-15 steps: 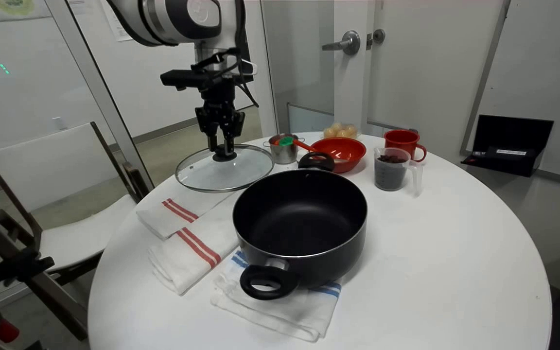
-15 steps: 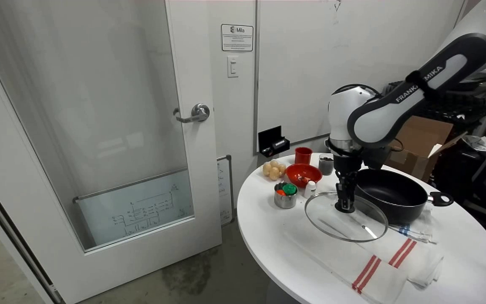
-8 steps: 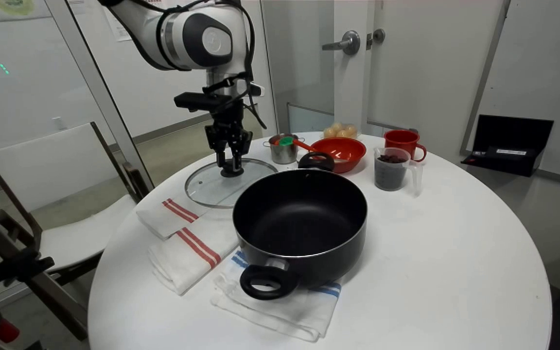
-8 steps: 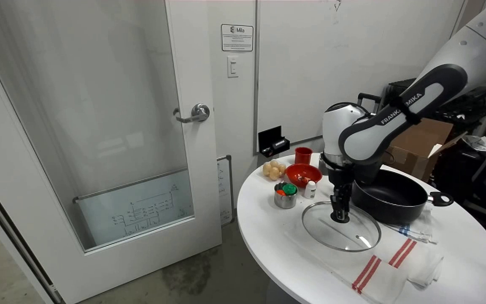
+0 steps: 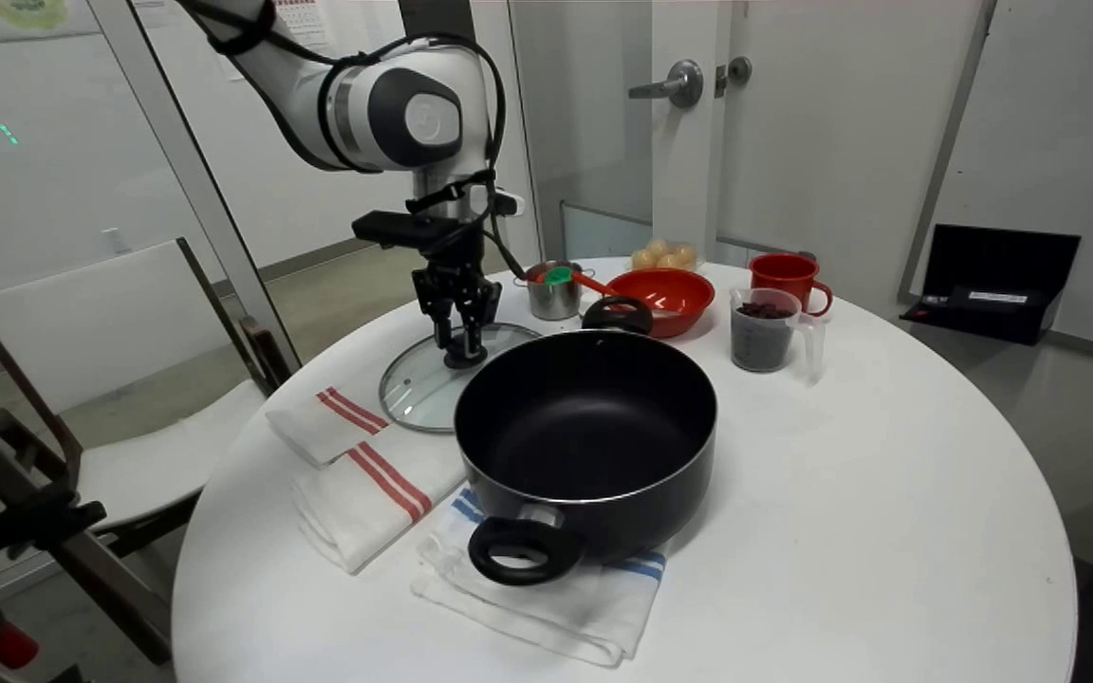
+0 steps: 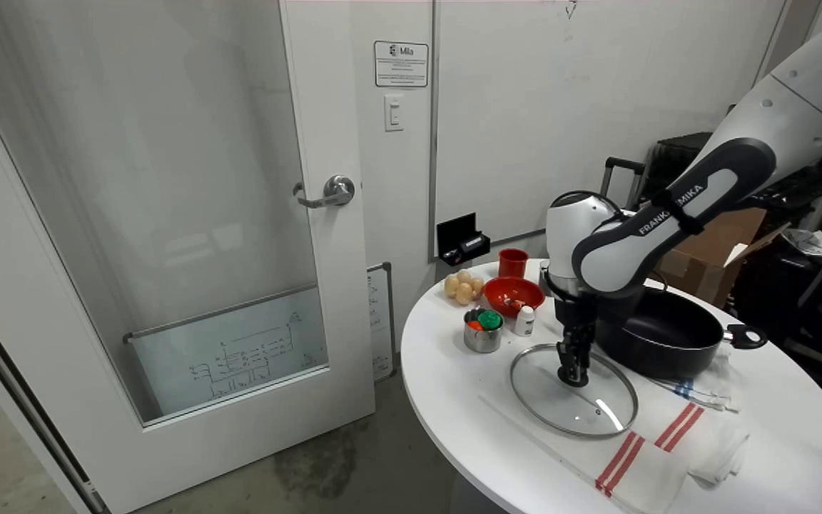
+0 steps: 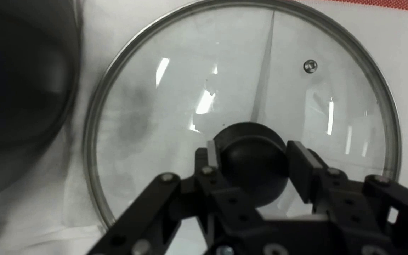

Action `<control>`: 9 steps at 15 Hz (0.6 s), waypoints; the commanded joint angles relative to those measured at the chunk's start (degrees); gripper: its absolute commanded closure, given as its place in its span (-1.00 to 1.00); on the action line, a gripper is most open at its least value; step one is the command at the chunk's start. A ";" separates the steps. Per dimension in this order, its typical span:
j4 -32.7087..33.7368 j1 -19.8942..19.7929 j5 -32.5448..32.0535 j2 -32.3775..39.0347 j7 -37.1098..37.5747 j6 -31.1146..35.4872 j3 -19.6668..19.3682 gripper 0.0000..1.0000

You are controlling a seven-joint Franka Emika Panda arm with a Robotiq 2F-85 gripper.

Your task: Remove the lid from the pot

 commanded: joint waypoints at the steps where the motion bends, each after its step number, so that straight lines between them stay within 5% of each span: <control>1: 1.07 0.98 -1.05 0.97 1.57 1.43 -0.98 0.51; 2: 0.91 1.05 -1.05 0.85 1.65 1.56 -1.01 -0.36; 6: 0.02 0.98 -0.98 -0.01 1.68 2.71 -1.12 -0.92; 9: -1.50 0.85 -0.85 -1.58 1.63 3.97 -1.11 -1.00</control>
